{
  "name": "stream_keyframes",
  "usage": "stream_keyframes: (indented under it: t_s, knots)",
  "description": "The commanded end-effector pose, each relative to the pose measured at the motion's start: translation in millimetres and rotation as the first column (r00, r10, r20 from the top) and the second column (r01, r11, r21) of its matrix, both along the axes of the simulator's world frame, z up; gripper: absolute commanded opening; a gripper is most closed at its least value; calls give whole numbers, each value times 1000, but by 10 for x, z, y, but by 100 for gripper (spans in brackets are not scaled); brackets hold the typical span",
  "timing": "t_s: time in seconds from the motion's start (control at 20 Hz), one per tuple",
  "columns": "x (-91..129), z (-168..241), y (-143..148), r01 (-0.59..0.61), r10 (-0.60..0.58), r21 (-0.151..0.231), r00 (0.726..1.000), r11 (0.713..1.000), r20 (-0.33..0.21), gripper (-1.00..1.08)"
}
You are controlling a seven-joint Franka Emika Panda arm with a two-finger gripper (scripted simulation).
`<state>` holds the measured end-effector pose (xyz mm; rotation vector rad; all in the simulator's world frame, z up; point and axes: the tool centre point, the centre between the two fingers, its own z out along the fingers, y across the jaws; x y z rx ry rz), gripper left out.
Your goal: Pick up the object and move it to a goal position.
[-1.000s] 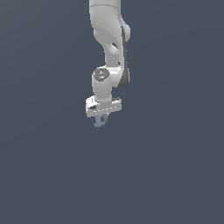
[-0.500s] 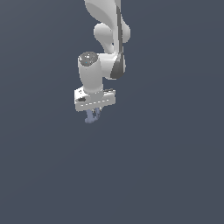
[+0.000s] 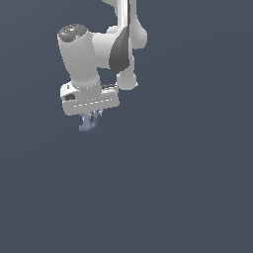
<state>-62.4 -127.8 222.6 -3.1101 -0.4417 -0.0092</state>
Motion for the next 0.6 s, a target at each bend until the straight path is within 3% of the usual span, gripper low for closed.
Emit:
stream_keyframes:
  t_s: [0.0, 0.55]
  knots:
    - [62, 234, -116, 0, 0, 0, 1000, 1000, -2, -100]
    - [301, 967, -492, 0, 0, -1, 1000, 1000, -4, -100]
